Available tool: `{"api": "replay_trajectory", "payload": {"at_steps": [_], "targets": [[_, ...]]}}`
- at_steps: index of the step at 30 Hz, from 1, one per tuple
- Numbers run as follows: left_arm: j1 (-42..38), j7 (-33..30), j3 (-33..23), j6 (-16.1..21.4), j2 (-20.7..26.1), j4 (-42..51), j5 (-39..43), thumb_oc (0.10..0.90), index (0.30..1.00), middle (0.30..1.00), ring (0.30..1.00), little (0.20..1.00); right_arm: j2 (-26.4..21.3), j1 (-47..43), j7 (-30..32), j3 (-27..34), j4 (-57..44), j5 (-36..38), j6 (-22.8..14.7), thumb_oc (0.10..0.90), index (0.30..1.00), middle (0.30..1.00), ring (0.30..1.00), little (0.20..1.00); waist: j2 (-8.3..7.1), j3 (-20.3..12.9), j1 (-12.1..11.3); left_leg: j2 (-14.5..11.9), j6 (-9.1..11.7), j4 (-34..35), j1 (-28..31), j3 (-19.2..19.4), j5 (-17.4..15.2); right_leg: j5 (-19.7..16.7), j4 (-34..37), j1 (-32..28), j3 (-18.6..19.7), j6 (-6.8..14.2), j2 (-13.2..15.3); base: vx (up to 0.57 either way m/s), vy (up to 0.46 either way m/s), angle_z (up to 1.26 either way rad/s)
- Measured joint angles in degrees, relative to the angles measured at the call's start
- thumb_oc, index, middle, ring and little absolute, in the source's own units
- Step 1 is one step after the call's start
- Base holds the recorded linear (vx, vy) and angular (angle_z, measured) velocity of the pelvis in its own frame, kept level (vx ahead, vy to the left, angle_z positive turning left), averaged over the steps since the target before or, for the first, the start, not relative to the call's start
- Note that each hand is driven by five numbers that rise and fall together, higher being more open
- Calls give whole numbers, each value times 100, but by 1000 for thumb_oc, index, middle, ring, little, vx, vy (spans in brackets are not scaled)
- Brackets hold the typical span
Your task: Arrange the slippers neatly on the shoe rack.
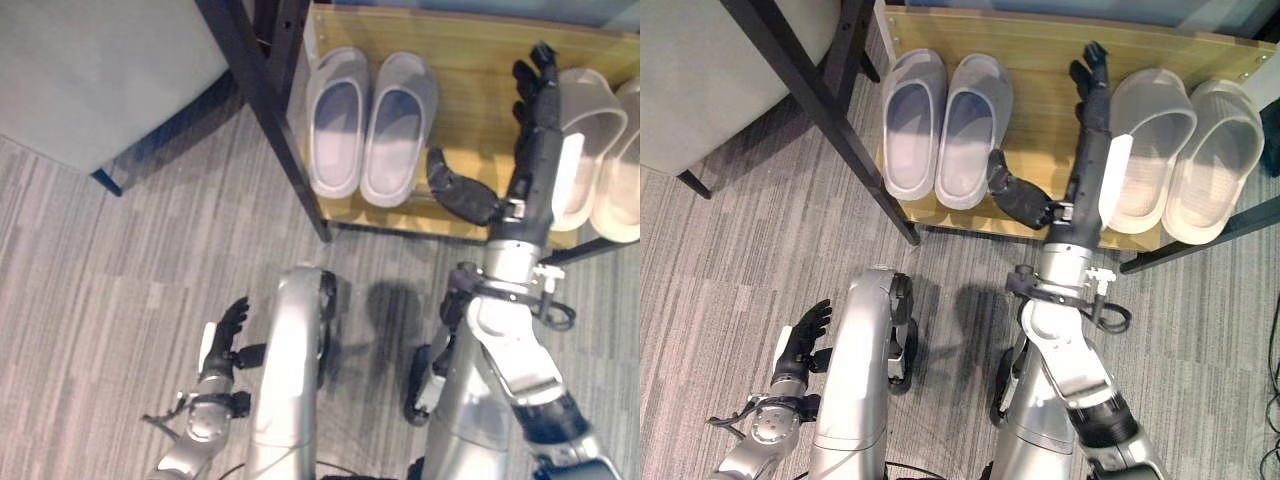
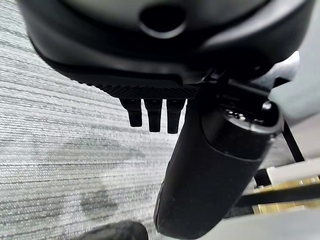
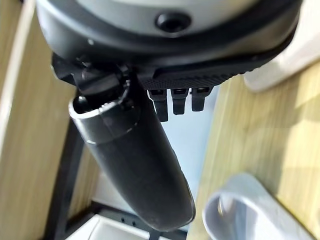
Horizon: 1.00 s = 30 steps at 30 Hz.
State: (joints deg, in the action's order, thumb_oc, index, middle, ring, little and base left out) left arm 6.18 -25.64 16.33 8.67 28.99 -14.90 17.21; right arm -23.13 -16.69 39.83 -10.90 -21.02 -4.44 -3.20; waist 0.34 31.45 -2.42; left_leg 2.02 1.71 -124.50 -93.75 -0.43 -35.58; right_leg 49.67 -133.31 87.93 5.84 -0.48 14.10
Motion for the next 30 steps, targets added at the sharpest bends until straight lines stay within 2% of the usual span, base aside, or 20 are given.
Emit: {"api": "replay_trajectory", "payload": {"at_steps": [3, 6, 9, 13, 16, 17, 21, 24, 25, 27, 28, 29, 30], "targets": [[-71, -140, -164, 2, -128, -69, 8, 800, 900, 900, 900, 900, -27, 99, -7, 50, -86, 4, -82, 800, 900, 900, 900, 900, -42, -11, 55, -23, 9, 419, 62, 20, 85, -97, 416, 13, -69, -43, 11, -170, 53, -3], [-418, -140, -399, 15, -316, -85, 16, 800, 900, 900, 900, 900, -132, -30, -78, 100, -82, 6, -156, 800, 900, 900, 900, 900, -96, -28, 52, -102, -39, 1668, 138, -9, 509, -749, 1699, 107, -370, -115, -13, -235, 48, -19], [-891, -133, -545, 83, -391, -7, 14, 800, 900, 900, 900, 900, -393, -240, -247, 276, -7, 5, -158, 800, 900, 900, 900, 900, -89, -24, 48, -98, 19, 2777, 295, -50, 952, -1201, 2798, -35, -641, -169, -9, -135, 0, 0], [-1399, -105, -765, 248, -485, -37, 17, 800, 900, 900, 900, 900, -395, -503, -405, 515, 180, -7, -162, 800, 900, 900, 900, 900, -44, -17, 45, -92, 54, 3489, 788, -227, 1087, -1318, 3581, -665, -997, -267, 37, -185, -23, 5], [-1558, 39, -694, 326, -561, -188, 22, 800, 900, 900, 900, 900, -393, -653, -624, 403, 785, -57, -176, 800, 900, 900, 900, 900, -44, -47, 28, -89, 97, 4632, 1622, -272, 1454, -1722, 4716, -1456, -1155, -174, -40, -119, -31, 4], [-1544, 59, -687, 353, -563, -177, 20, 800, 900, 900, 900, 900, -400, -598, -647, 401, 802, -70, -182, 800, 900, 900, 900, 900, -41, -47, 37, -97, 78, 4767, 1727, -268, 1489, -1762, 4835, -1556, -1171, -208, -47, -140, -45, 0], [-1503, 360, -684, 428, -595, -337, 15, 800, 900, 900, 900, 900, -427, -329, -965, 378, 1531, -507, -245, 800, 900, 900, 900, 900, -27, -75, 27, -121, 91, 6551, 2807, -305, 2200, -2466, 6529, -2573, -1434, -186, -146, -109, -53, 2], [-1292, 672, -591, 438, -710, -548, 4, 800, 900, 900, 900, 900, -427, 384, -1272, 351, 2459, -684, -155, 800, 900, 900, 900, 900, -28, -94, -56, -169, 94, 8048, 3977, -325, 2771, -3037, 7929, -3673, -1636, -99, -261, -25, -67, 2], [-1223, 734, -572, 436, -726, -537, 6, 800, 900, 900, 900, 900, -429, 478, -1319, 332, 2599, -697, -144, 800, 900, 900, 900, 900, -28, -104, -75, -185, 109, 8325, 4206, -331, 2840, -3095, 8187, -3894, -1688, -62, -279, 109, -103, 8], [-1082, 931, -549, 419, -735, -584, -14, 800, 900, 900, 900, 900, -417, 853, -1519, 302, 2948, -769, -60, 800, 900, 900, 900, 900, -23, -136, -88, -196, 148, 9201, 4847, -394, 3257, -3413, 8941, -4503, -1827, -33, -355, 152, -86, 13], [-958, 1045, -573, 395, -733, -610, -19, 800, 900, 900, 900, 900, -363, 1064, -1649, 292, 3184, -835, -27, 800, 900, 900, 900, 900, -23, -149, -82, -250, 161, 9795, 5392, -422, 3478, -3587, 9474, -5034, -1957, -49, -416, 187, -84, 12], [-850, 1143, -541, 374, -732, -732, -46, 800, 900, 900, 900, 900, -245, 1194, -1712, 277, 3529, -884, -26, 800, 900, 900, 900, 900, -19, -192, -82, -299, 192, 10415, 6025, -473, 3715, -3784, 10040, -5645, -2037, 5, -533, 190, -62, 7], [-688, 1152, -473, 383, -727, -772, -73, 800, 900, 900, 900, 900, -193, 1364, -1729, 251, 3604, -882, -5, 800, 900, 900, 900, 900, -34, -504, -76, -324, 188, 10619, 6119, -493, 3766, -3844, 10256, -5741, -2053, 25, -593, 199, -40, -1]]}}
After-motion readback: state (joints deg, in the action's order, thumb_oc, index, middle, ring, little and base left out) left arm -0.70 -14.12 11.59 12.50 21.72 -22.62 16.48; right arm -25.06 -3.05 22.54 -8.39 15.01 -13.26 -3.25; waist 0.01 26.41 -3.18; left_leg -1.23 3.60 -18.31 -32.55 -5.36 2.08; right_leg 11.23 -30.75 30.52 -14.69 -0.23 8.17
